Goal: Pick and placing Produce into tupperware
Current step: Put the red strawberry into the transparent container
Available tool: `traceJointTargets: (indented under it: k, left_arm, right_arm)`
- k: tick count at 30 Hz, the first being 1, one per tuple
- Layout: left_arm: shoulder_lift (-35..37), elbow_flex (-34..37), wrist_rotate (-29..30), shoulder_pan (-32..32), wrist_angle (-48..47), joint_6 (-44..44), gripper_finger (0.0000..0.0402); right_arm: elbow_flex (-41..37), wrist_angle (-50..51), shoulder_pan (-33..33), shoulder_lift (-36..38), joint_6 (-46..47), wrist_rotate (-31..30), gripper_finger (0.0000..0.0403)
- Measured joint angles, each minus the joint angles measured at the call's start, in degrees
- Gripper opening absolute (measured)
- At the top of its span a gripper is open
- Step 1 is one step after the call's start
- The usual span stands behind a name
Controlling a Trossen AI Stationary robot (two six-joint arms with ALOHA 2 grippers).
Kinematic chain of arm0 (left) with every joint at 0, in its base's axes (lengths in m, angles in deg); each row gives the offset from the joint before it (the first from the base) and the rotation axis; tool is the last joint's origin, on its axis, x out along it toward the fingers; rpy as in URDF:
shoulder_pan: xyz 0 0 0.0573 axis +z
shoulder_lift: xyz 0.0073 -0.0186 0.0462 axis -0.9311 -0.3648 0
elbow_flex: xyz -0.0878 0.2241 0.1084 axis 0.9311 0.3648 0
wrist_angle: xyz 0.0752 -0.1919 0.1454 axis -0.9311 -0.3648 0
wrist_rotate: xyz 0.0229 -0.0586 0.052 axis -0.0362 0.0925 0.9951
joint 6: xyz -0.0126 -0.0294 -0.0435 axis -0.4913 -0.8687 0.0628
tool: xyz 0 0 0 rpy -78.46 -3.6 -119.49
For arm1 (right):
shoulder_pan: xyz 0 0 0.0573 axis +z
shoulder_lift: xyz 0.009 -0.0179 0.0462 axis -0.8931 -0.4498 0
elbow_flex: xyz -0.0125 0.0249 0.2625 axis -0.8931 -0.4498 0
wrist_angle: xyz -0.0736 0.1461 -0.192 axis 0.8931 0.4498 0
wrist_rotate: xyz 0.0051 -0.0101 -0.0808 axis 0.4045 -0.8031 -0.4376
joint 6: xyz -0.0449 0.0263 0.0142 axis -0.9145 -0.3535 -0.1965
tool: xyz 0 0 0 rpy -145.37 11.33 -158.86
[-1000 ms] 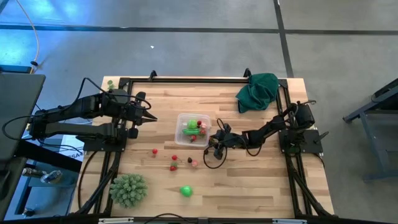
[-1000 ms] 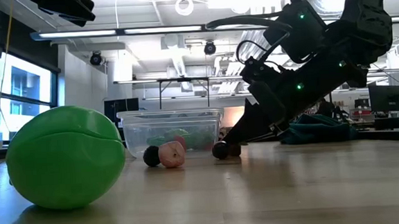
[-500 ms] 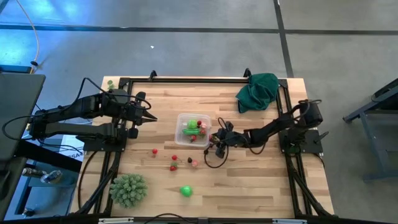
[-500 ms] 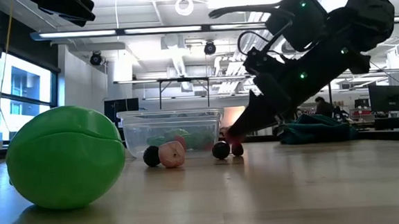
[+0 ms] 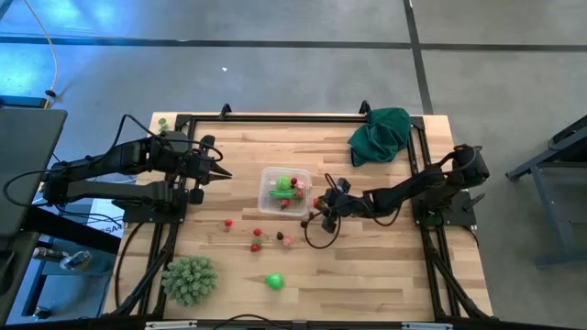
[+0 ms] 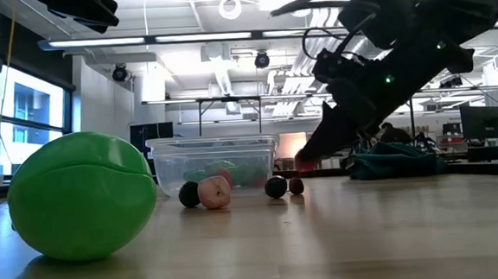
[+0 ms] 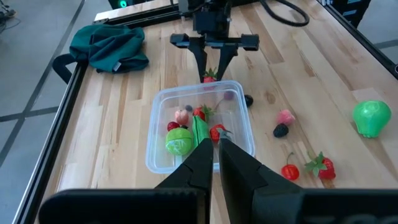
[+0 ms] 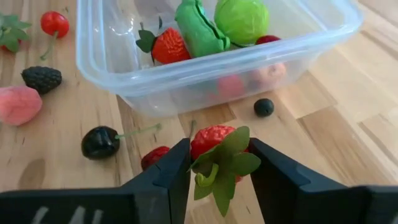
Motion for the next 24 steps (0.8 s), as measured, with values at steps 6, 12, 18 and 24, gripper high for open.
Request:
traceJointTargets:
  k: [6,12,18,24]
  left_arm:
    - [0.0,0.0,0.0,0.0,0.0,0.0,0.0019]
    - [0.0,0.0,0.0,0.0,0.0,0.0,0.0019]
    - [0.0,0.0,0.0,0.0,0.0,0.0,0.0019]
    - [0.0,0.0,0.0,0.0,0.0,0.0,0.0019]
  right_arm:
    - [0.0,0.5,0.8,1.2,0.0,-1.3,0.0134]
    - [0.0,-1.8,0.8,2.8,-0.4,-1.3,0.0134]
    - [0.9,-3.2,0.8,6.3,-4.3,-1.2,0.0134]
    - [6.5,-1.6,0.4,7.2,-10.8,0.4,0.0134]
